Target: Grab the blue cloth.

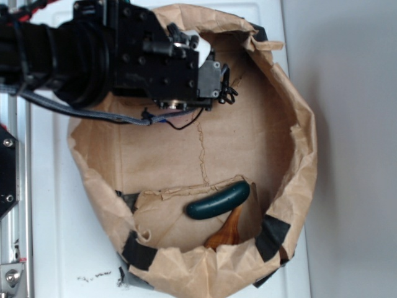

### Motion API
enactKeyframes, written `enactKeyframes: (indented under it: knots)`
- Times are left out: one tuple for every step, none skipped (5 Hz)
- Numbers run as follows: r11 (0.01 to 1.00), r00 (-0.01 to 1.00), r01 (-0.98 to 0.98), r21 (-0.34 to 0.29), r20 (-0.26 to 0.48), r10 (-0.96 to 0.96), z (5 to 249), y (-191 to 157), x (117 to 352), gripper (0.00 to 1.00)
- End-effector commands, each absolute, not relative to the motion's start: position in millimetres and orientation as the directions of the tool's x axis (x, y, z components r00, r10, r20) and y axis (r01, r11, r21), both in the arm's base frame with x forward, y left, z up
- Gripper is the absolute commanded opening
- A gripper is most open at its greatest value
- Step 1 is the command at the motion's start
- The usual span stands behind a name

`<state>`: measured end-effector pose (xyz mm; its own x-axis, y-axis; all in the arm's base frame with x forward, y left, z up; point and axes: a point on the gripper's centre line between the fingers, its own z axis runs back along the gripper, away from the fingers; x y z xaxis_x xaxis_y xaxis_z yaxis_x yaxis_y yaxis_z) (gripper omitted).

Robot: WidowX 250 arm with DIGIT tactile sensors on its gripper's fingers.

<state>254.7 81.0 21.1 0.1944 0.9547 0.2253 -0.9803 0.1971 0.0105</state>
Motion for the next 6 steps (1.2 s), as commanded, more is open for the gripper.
enactKeyframes:
  knots:
    - [0.277, 0.276, -0.961, 0.004, 0.104, 0.956, 98, 60, 231, 0.0]
    - [0.295, 0.294, -0.956, 0.003, 0.042, 0.955, 126, 52, 228, 0.0]
    - [0.323, 0.323, -0.946, -0.001, -0.003, 0.946, 142, 47, 230, 0.0]
    - [0.541, 0.544, -0.838, -0.069, -0.033, 0.839, 151, 46, 237, 0.0]
    - [0.733, 0.734, -0.675, -0.081, 0.03, 0.679, 155, 49, 239, 0.0]
    - [0.782, 0.77, -0.607, -0.143, 0.136, 0.623, 158, 55, 239, 0.48]
